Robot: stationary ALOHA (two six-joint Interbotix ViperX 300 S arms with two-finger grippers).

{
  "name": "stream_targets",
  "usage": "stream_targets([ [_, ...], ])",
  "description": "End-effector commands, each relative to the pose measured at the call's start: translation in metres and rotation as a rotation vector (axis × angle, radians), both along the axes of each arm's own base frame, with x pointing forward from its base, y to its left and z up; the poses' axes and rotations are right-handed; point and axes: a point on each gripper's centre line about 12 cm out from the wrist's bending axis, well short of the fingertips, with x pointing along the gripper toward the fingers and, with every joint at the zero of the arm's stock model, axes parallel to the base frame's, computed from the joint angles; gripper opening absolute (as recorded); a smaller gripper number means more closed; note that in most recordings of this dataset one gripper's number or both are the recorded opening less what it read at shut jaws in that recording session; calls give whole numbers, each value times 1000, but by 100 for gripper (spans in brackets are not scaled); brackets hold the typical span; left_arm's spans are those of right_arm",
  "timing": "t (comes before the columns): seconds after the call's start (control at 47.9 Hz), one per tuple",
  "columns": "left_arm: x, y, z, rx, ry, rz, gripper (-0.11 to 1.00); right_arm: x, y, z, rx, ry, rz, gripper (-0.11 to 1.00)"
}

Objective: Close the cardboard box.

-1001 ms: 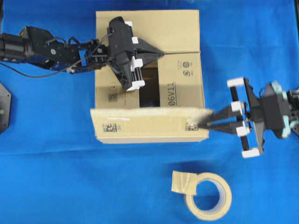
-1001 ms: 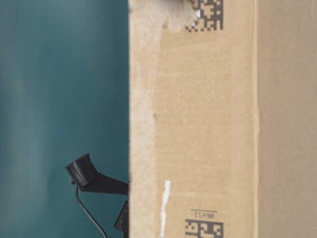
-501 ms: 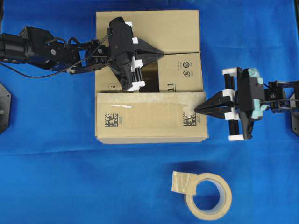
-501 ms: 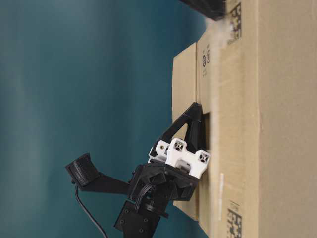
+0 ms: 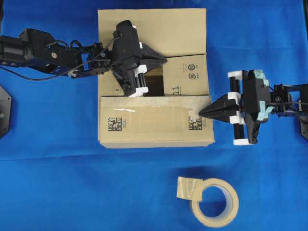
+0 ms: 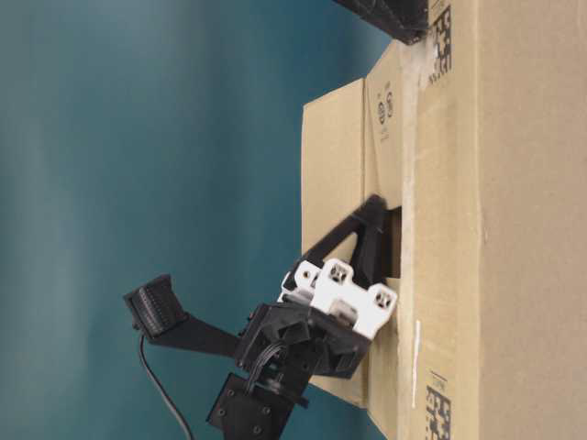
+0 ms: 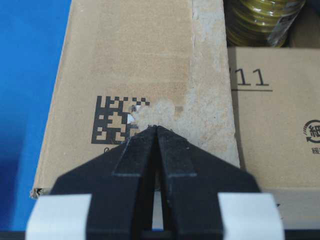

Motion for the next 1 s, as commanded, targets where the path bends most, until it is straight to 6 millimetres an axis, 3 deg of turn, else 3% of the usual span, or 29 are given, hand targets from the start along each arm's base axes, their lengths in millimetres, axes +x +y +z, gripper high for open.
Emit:
stream_targets([
  [0.0, -1, -2, 24, 9, -42, -5, 0, 3, -1, 4, 1, -14, -5, 1],
  [0.334, -19, -7, 92, 33, -82, -15, 0, 3, -1, 4, 1, -17, -5, 1],
  [0.501, -26, 6, 128, 82, -96, 4, 0, 3, -1, 4, 1, -15, -5, 1],
  [0.709, -33, 46, 160, 105, -65, 92, 0, 4, -1, 5, 0, -18, -4, 0],
  [0.981, -33, 110, 156, 65, 56, 223, 0, 4, -1, 5, -1, -26, -4, 1],
])
